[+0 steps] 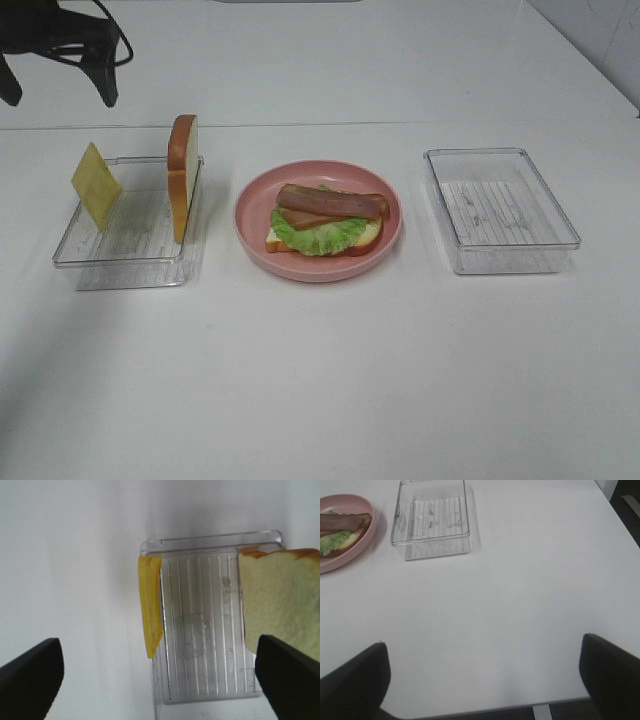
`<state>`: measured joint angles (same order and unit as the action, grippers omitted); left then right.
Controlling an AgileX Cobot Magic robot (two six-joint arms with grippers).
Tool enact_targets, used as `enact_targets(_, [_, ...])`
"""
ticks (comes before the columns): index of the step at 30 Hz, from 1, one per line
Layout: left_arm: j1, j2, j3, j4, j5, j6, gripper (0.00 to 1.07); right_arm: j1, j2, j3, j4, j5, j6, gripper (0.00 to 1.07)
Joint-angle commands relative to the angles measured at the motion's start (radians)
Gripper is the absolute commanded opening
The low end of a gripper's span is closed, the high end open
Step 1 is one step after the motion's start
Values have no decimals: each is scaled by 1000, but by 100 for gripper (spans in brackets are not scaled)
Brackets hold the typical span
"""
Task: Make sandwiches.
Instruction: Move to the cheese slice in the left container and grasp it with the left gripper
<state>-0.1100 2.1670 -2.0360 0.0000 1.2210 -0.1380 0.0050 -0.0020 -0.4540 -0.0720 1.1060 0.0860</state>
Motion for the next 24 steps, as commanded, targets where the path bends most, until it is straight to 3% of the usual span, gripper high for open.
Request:
enact_targets(1, [0,70,5,6,97,-1,95,-7,-34,4,1,-7,-7,98])
enact_targets(7, [0,122,-1,24,93,8,95,-7,-34,4,1,-7,-7,98])
enact_targets(16, [8,244,-123,-19,97,43,92,-7,-34,4,1,-7,-7,98])
enact_targets(24, [8,265,-124,-21,97,43,91,-7,-34,4,1,-7,-7,98])
